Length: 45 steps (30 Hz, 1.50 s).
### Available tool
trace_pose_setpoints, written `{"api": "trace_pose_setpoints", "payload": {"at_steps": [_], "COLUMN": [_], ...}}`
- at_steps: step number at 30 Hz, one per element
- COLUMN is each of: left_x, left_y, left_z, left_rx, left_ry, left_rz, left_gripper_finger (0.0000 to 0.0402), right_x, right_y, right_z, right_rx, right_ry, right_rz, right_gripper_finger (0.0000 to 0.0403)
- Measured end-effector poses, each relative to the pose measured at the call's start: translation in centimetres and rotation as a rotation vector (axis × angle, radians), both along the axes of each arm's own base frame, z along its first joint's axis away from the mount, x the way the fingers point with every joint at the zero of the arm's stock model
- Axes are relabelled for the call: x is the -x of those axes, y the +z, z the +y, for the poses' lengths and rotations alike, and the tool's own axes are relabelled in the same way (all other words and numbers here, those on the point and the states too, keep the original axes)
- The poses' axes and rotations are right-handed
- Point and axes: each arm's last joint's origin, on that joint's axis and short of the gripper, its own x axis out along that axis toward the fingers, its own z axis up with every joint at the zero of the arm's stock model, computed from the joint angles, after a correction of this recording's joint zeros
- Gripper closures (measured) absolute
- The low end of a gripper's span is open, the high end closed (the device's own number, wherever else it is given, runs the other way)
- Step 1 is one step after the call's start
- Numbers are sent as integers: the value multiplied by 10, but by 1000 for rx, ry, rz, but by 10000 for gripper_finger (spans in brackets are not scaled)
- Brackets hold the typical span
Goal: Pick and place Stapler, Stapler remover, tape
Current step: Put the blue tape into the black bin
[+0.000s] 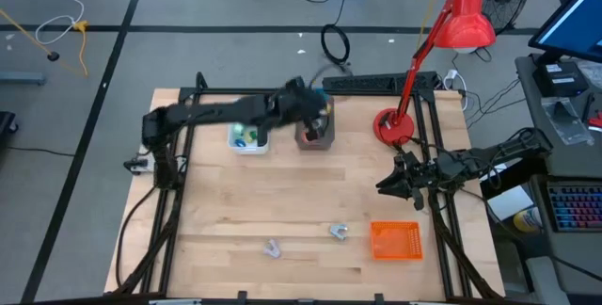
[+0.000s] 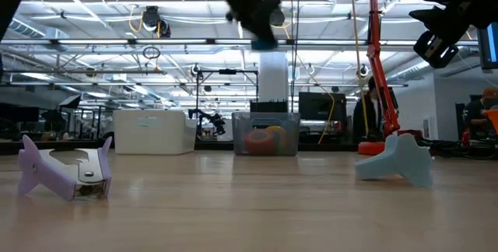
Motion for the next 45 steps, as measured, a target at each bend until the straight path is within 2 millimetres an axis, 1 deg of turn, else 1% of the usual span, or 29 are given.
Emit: {"api": "trace_pose_setpoints", "payload": {"at_steps": [2, 4, 5, 7, 9, 12, 17, 21, 27, 30, 36, 39, 42, 45], "left_x": [4, 7, 10, 11, 10, 3, -9, -14, -17, -15, -11, -10, -10, -10], "left_y": [-14, -24, -32, -45, -59, -77, -99, -109, -128, -132, -133, -133, -133, -133], "left_z": [30, 58, 69, 87, 99, 103, 94, 89, 93, 96, 105, 106, 105, 105], "left_rx": [90, 171, 210, 263, 312, 352, 360, 361, 415, 425, 444, 453, 461, 466], "left_ry": [23, 31, 36, 35, 23, -14, -68, -86, -79, -46, 11, 13, 19, 26], "left_rz": [35, 18, 38, 45, 65, 88, 144, 169, 193, 217, 193, 195, 190, 187], "left_gripper_finger": [363, 363, 364, 365, 365, 358, 354, 353, 352, 351, 351, 349, 336, 309], "right_x": [0, 0, 0, 0, 0, 0, 0, 0, 0, 0, 0, 0, 0, 0], "right_y": [0, 0, 0, 0, 0, 0, 0, 0, 0, 0, 0, 0, 0, 0], "right_z": [0, 0, 0, 0, 0, 0, 0, 0, 0, 0, 0, 0, 0, 0], "right_rx": [0, 0, 0, 1, 1, 0, 0, -5, -9, -21, -24, -25, -25, -25], "right_ry": [0, 0, 0, -1, -3, -3, -4, -5, -6, -8, -9, -9, -8, -8], "right_rz": [1, 0, 1, 2, 3, 0, 1, 2, 2, 6, 8, 7, 7, 7], "right_gripper_finger": [314, 314, 314, 314, 314, 314, 314, 314, 314, 314, 314, 314, 314, 314]}}
